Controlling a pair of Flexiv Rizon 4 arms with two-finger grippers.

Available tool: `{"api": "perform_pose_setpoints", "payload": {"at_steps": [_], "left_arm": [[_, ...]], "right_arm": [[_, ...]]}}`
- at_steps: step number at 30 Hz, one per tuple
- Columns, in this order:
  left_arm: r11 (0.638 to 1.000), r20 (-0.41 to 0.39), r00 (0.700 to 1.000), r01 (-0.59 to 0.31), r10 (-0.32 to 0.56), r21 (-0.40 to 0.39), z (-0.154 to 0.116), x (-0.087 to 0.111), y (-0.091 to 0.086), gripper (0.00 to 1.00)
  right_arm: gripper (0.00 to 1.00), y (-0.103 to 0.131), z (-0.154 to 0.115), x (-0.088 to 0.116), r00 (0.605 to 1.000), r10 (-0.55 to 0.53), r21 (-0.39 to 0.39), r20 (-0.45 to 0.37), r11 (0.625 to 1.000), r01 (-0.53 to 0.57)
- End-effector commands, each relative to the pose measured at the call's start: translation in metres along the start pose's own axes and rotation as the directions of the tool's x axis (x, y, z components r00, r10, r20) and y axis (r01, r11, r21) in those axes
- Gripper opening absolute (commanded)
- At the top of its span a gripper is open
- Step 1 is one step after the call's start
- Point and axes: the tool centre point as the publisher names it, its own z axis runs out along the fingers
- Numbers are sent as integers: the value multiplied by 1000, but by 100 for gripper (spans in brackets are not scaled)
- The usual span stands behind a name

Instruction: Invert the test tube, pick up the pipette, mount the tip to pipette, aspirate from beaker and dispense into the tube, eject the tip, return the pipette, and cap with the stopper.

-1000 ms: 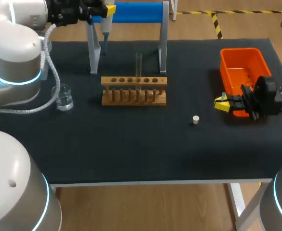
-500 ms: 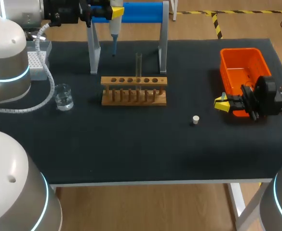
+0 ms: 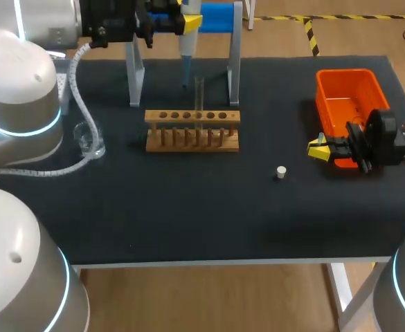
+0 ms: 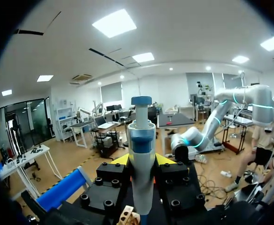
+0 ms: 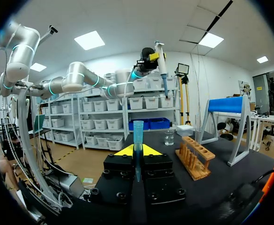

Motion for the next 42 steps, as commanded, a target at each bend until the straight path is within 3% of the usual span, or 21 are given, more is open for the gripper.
{"api": "perform_pose_setpoints", "payload": {"at_steps": [1,19,42], "left_arm": [[1000,10,1000,3,-3,-3,12,9,-6,0],[1000,2,1000,6,-6,1,42,31,-14,0],[1000,48,999,-4,4,3,53,34,-18,0]], "right_arm": [[0,0,0,1,1000,0,2,1,1000,0],[0,0,0,1,1000,0,2,1,1000,0],[0,0,0,1,1000,0,2,1,1000,0]]}}
